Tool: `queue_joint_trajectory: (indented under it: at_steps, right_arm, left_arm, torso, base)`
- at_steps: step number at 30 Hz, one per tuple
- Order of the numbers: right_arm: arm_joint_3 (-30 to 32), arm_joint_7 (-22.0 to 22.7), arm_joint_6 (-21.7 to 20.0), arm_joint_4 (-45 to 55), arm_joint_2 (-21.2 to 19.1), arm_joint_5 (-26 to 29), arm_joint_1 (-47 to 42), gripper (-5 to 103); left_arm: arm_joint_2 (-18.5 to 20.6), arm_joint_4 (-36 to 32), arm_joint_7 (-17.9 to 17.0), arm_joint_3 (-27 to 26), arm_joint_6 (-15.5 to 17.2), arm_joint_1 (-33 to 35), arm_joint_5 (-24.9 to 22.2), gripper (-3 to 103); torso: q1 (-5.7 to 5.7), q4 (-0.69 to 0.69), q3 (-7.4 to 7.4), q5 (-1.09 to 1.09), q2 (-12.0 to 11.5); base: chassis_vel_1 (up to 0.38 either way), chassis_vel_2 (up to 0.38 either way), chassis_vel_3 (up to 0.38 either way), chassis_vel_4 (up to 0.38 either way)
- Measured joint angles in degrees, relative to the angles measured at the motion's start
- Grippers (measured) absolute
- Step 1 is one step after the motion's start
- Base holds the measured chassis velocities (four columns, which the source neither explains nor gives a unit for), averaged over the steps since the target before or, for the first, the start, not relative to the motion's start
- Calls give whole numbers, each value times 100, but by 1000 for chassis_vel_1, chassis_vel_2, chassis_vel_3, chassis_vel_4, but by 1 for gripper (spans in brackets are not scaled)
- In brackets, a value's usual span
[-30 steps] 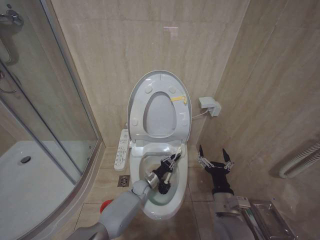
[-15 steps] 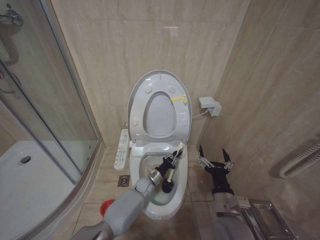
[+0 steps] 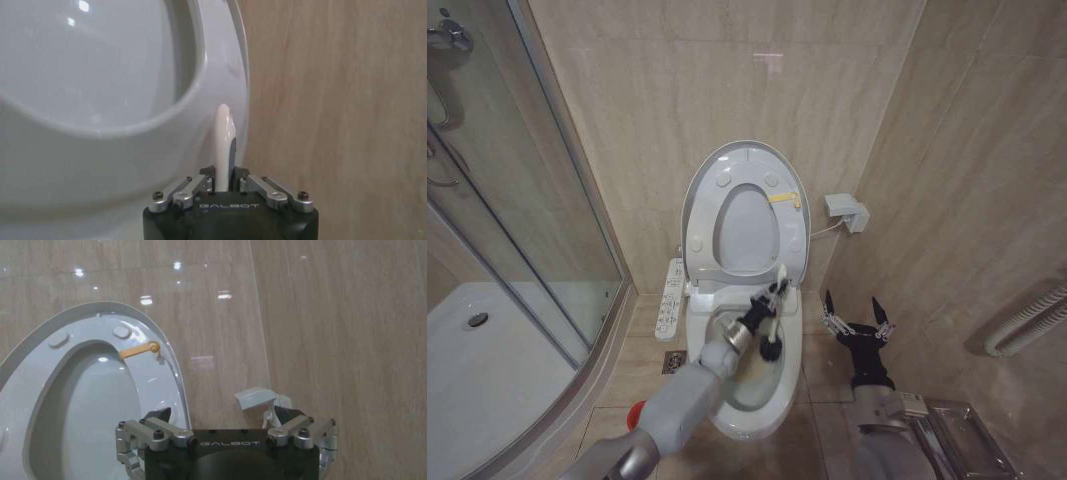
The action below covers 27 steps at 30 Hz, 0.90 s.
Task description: Open the toilet lid, clean the toilet bowl with a toilet brush, close the toilet lid, and flush.
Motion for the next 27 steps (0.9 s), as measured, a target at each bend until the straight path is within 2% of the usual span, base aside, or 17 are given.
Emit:
queue_joint_trajectory:
  at_steps: [15, 22, 27]
  right_arm:
    - [0, 0, 0, 0, 0, 0, 0, 100]
    - [0, 0, 0, 0, 0, 0, 0, 100]
    - [0, 0, 0, 0, 0, 0, 0, 100]
  left_arm:
    - [-158, -13, -37, 42, 22, -168, 55, 18]
    - [-63, 89, 37, 173, -39, 53, 188, 18]
    - [35, 8, 27, 126, -26, -204, 117, 18]
  torso:
    - [0, -1, -1, 0, 1]
    - [0, 0, 0, 0, 0]
    - [0, 0, 0, 0, 0]
  base:
    - [0, 0, 0, 0]
    - [0, 0, 0, 0]
    - [0, 0, 0, 0]
